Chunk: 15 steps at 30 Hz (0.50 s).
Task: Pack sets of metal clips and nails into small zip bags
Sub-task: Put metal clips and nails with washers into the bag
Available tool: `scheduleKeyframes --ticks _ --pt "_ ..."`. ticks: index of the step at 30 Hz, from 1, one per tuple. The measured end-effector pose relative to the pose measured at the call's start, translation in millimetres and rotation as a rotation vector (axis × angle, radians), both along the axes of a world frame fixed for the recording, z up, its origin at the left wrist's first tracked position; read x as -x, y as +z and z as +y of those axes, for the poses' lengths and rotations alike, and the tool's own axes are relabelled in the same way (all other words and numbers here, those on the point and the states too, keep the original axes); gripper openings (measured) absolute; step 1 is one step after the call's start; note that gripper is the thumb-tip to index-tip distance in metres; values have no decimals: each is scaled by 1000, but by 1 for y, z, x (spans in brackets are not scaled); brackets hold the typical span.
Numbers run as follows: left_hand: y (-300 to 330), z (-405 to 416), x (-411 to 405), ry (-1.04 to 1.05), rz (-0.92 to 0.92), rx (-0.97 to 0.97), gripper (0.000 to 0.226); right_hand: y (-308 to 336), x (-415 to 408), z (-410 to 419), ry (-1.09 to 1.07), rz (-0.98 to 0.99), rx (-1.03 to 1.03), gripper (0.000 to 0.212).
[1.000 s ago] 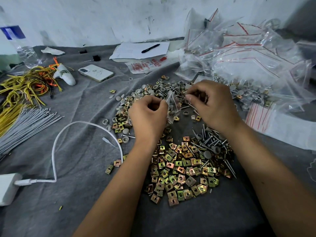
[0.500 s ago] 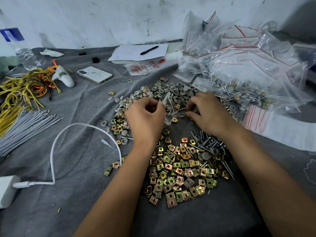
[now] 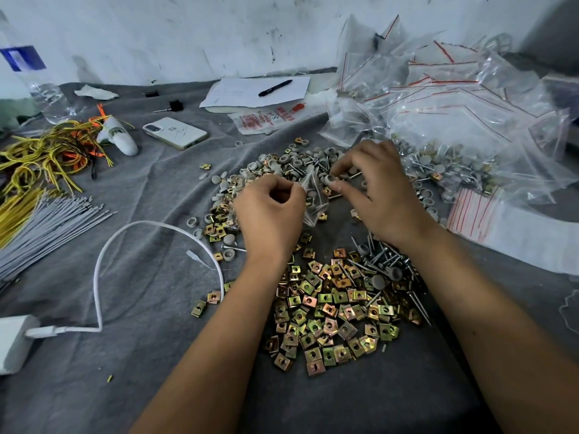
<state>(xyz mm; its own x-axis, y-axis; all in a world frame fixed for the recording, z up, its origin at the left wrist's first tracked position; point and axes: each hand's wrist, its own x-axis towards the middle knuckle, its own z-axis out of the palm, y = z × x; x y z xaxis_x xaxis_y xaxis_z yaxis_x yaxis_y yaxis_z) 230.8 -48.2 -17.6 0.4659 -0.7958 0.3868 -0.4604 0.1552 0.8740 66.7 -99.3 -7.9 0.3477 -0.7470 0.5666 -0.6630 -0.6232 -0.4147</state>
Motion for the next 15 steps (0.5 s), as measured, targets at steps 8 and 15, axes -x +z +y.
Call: scheduleKeyframes --ticks 8,15 --pt "-1 -2 -1 13 36 -8 31 -1 -7 3 60 -43 47 22" --pt "-2 -3 -3 66 113 -11 20 -11 -3 -3 30 217 -64 25"
